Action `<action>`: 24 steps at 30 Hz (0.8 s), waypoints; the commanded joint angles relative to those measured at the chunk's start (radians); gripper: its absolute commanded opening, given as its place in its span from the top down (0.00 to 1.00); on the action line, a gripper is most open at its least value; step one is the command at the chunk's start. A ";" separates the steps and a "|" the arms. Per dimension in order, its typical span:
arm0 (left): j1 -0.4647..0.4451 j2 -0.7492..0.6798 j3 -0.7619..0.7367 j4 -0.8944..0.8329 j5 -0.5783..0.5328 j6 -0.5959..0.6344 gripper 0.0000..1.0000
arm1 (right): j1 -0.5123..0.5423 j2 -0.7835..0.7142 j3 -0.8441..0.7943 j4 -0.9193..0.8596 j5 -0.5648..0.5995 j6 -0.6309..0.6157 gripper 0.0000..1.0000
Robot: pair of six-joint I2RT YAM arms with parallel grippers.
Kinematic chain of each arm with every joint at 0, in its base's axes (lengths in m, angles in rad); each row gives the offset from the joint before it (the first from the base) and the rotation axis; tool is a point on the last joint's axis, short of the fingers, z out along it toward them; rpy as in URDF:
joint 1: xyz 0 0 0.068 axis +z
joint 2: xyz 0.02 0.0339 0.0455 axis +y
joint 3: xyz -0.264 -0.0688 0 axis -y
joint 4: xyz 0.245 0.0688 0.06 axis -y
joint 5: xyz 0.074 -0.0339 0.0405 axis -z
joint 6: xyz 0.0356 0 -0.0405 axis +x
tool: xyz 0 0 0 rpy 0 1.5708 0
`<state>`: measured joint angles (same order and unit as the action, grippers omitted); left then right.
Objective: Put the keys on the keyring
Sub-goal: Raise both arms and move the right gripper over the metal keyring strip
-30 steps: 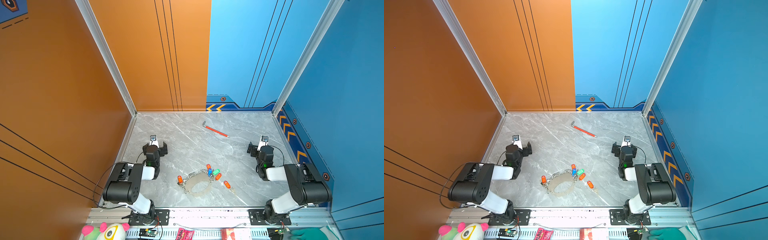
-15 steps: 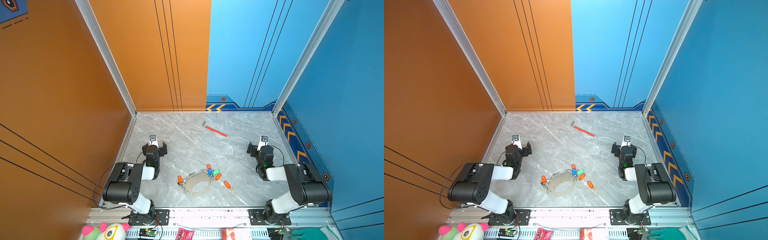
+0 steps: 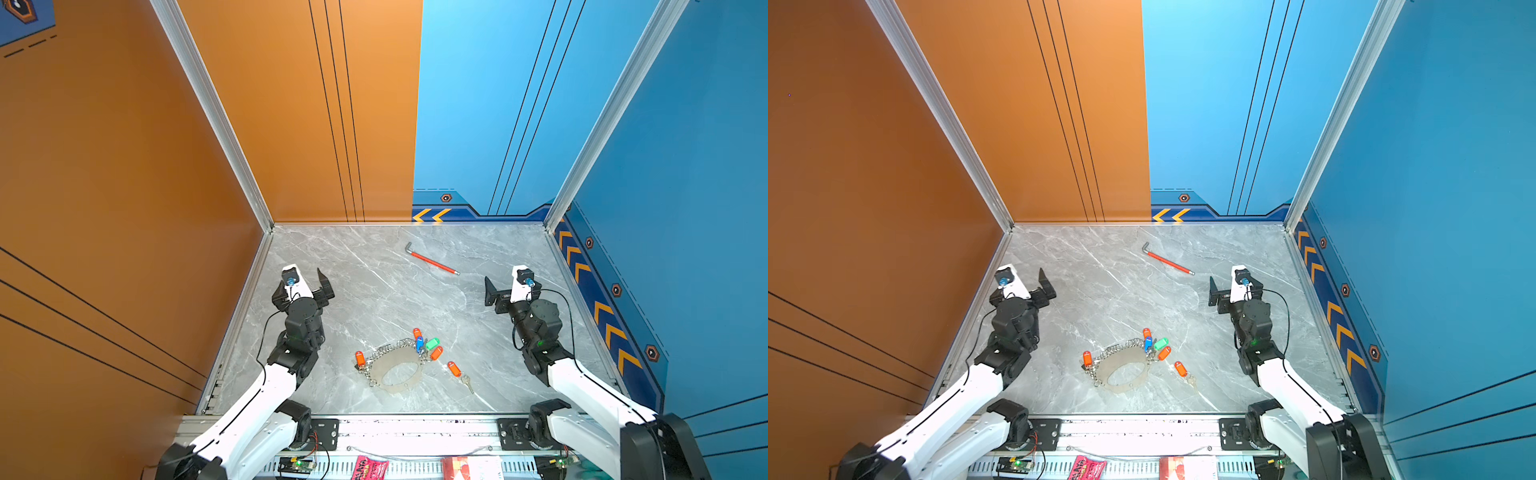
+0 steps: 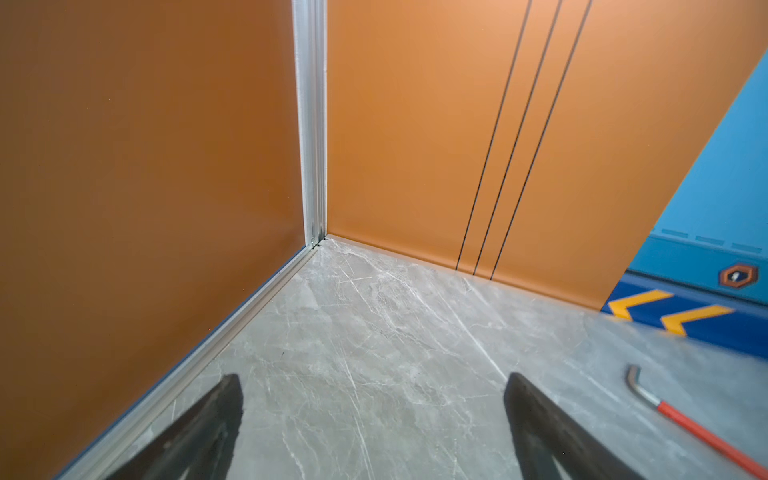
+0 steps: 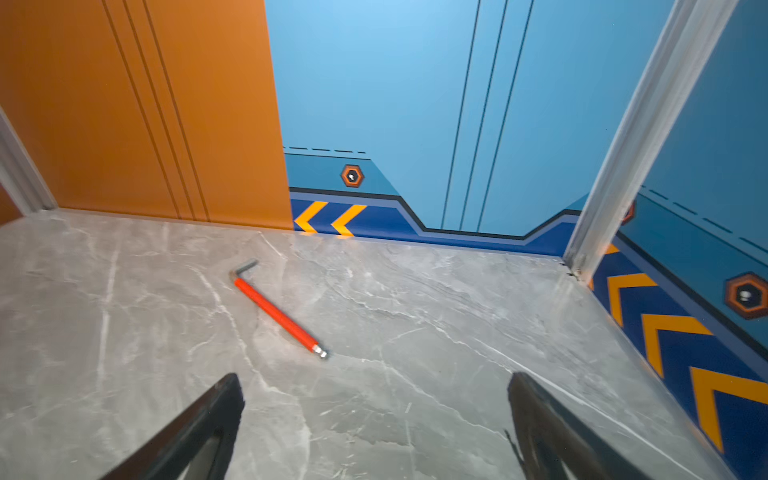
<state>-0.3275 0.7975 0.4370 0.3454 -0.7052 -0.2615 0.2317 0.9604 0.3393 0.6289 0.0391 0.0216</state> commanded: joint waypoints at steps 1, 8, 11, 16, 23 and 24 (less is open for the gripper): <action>0.013 -0.093 0.003 -0.379 -0.037 -0.291 0.02 | 0.015 -0.084 0.065 -0.239 -0.047 0.197 0.00; 0.144 -0.296 -0.031 -0.604 0.316 -0.487 0.02 | -0.070 -0.202 0.145 -0.467 -0.287 0.520 0.00; 0.203 -0.349 -0.094 -0.481 0.468 -0.413 0.02 | -0.088 -0.205 0.099 -0.392 -0.346 0.627 0.00; 0.263 -0.310 -0.177 -0.313 0.645 -0.476 0.02 | -0.016 -0.092 0.228 -0.611 -0.320 0.495 0.00; 0.258 -0.139 -0.154 -0.306 0.575 -0.466 0.02 | 0.286 0.138 0.416 -0.811 -0.165 0.383 0.00; 0.260 -0.119 -0.115 -0.358 0.554 -0.464 0.02 | 0.346 0.171 0.440 -0.831 -0.113 0.370 0.00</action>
<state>-0.0704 0.6472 0.2623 0.0120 -0.1364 -0.7273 0.4660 1.0752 0.7128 -0.0635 -0.1837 0.4656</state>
